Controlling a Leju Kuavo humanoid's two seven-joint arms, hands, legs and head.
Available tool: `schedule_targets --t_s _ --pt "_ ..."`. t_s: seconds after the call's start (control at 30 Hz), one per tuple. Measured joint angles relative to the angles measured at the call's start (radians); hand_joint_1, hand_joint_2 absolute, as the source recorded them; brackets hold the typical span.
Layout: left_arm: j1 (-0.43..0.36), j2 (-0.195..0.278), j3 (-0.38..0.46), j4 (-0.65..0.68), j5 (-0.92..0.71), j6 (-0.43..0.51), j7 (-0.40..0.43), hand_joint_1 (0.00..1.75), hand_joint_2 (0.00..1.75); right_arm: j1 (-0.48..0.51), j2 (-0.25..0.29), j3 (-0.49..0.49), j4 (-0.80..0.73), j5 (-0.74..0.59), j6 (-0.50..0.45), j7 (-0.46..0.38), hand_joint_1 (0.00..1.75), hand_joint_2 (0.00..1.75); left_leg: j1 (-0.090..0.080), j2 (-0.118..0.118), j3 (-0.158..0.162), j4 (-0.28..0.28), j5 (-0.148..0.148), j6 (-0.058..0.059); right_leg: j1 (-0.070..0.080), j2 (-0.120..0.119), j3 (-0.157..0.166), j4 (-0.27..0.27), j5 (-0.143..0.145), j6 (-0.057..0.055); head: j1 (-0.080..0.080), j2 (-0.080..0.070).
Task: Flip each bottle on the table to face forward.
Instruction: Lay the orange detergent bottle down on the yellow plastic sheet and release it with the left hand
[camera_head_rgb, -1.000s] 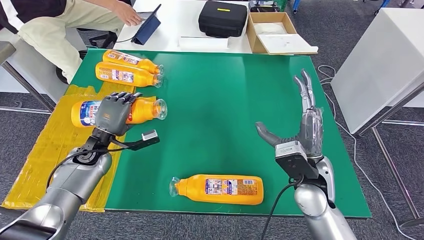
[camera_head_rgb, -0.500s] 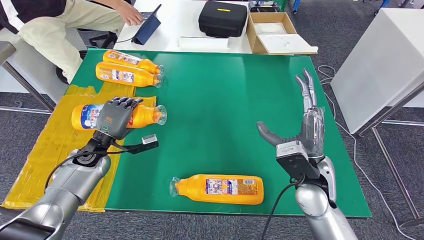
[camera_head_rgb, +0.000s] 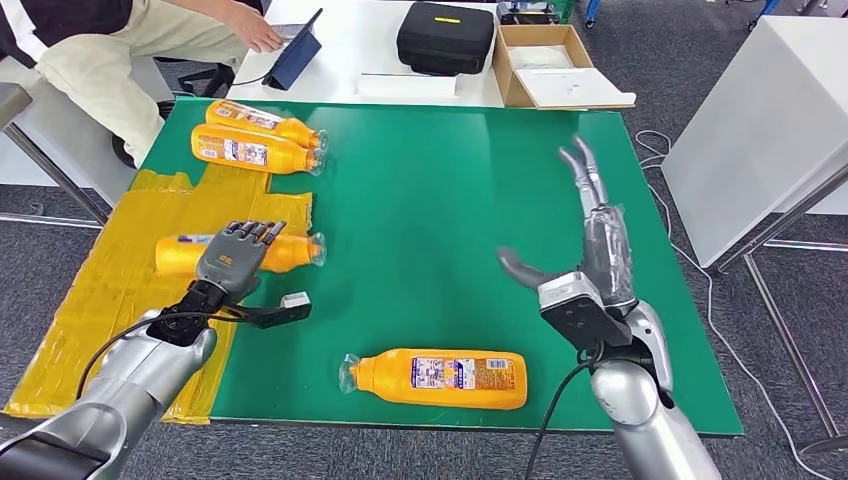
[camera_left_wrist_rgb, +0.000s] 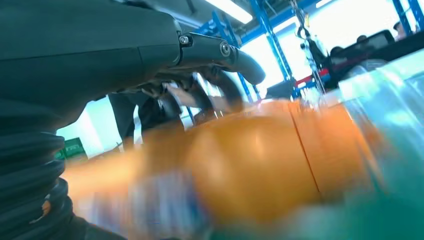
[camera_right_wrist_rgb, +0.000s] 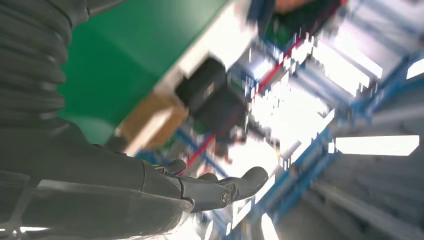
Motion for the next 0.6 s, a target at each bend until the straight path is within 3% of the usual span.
schedule_targets --t_s 0.37,0.6 --pt "-0.01 -0.049 0.048 0.045 0.136 -0.014 0.014 0.0 1.75 -0.053 -0.008 0.097 0.008 -0.143 0.193 0.058 0.0 1.75 0.0 -0.001 0.0 0.0 0.0 0.0 0.0 0.0 0.0 0.0 0.0 0.0 0.0 0.0" --pt "-0.023 -0.087 0.113 0.045 0.236 -0.037 -0.027 0.0 1.75 -0.059 -0.048 0.153 0.002 -0.262 0.314 0.059 0.0 1.75 0.0 -0.001 0.0 0.0 0.0 0.0 0.0 0.0 0.0 0.0 0.0 0.0 0.0 0.0"
